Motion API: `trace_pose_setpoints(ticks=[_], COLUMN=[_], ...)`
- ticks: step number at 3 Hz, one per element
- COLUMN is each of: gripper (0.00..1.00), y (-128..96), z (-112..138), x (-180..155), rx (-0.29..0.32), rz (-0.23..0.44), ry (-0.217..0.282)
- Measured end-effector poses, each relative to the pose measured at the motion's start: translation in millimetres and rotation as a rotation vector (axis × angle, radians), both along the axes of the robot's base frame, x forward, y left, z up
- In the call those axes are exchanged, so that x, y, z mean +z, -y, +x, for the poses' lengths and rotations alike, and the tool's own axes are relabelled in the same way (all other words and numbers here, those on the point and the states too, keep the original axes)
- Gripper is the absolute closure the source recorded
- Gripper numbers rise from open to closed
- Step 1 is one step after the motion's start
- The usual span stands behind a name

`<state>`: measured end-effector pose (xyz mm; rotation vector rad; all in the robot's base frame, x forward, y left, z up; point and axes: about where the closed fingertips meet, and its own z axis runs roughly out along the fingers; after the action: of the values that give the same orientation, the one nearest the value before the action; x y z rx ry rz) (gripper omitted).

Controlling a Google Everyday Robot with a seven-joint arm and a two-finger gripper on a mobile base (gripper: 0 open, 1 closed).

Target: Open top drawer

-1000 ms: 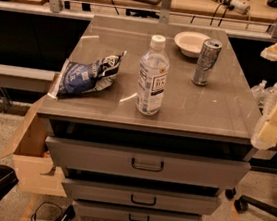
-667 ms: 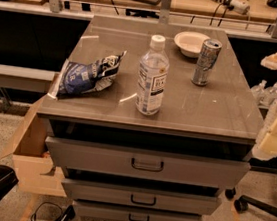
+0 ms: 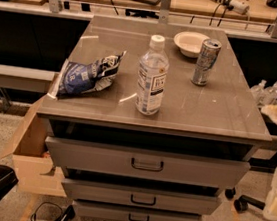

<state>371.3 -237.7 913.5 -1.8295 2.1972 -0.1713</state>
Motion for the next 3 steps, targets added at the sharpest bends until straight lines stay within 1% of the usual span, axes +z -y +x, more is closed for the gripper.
trace_pose_setpoints(ticks=[1, 2, 3], gripper=[0.00, 0.00, 0.00], y=[1.7, -5.8, -19.7], z=[-18.7, -29.2, -39.8], x=[-47.8, -90.0, -129.5], rx=[0.022, 0.039, 0.047], rz=[-0.069, -0.119, -0.149], ry=[-0.041, -0.082, -0.126])
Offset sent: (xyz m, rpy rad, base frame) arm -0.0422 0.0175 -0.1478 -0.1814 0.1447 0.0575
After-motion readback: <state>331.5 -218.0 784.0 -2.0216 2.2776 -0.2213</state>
